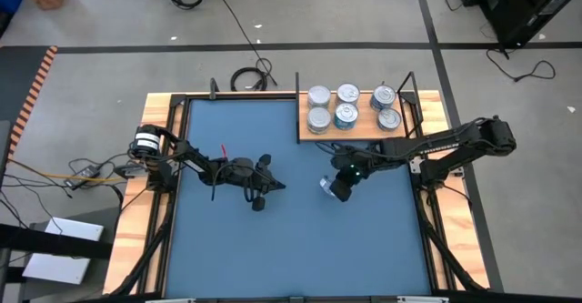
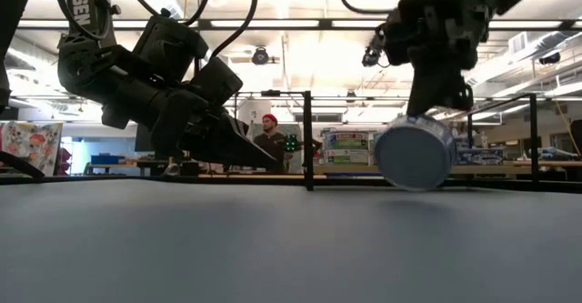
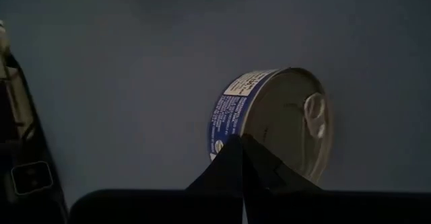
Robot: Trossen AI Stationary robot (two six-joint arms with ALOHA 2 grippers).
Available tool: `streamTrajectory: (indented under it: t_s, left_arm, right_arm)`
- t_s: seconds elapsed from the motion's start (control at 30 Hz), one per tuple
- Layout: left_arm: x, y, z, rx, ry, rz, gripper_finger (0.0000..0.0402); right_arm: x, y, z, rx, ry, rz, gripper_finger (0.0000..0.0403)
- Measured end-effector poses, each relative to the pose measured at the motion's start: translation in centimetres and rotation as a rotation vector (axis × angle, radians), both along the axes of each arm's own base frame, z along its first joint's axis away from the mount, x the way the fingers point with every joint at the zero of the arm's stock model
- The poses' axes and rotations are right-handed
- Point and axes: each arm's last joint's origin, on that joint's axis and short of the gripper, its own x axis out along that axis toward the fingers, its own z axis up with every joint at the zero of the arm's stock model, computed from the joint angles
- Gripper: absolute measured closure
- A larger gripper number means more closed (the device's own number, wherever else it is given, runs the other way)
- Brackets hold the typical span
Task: Stack canned seafood by type on shelf
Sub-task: Stack the blue tuna can on to the blue tuna can on the shelf
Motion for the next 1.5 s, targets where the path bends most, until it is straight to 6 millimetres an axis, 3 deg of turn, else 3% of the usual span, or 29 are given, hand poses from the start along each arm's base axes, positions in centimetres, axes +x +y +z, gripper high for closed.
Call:
streamTrajectory:
  t_s: [0.27, 0.5, 0.63, 0.77, 0.97, 1.23, 1.5]
  left_arm:
    - [0.0, 0.0, 0.0, 0.0, 0.0, 0.0, 0.0396]
    - [0.0, 0.0, 0.0, 0.0, -0.001, 0.0, 0.0397]
    - [0.0, 0.0, 0.0, 0.0, -0.001, 0.0, 0.0397]
    - [0.0, 0.0, 0.0, 0.0, 0.0, 0.0, 0.0397]
    - [0.0, 0.0, 0.0, 0.0, -0.001, 0.0, 0.0397]
    - [0.0, 0.0, 0.0, -0.006, 0.001, 0.002, 0.0396]
    - [0.0, 0.0, 0.0, -0.003, 0.004, 0.0, 0.0397]
  right_arm:
    - [-1.4, -0.6, -2.6, 0.042, 0.087, -0.039, 0.0403]
    - [-1.1, -1.0, -2.1, 0.066, 0.04, -0.022, 0.0403]
    - [-1.2, -0.6, -1.8, -0.029, 0.05, 0.057, 0.039]
    - [-2.1, 0.1, -1.4, -0.171, 0.182, 0.07, 0.035]
    - [-4.8, -0.6, -1.7, -0.296, 0.492, -0.095, 0.0309]
    - [-5.5, -2.8, -3.9, -0.215, 0.494, -0.117, 0.0332]
    - [-5.9, -4.1, -4.8, -0.211, 0.473, -0.115, 0.036]
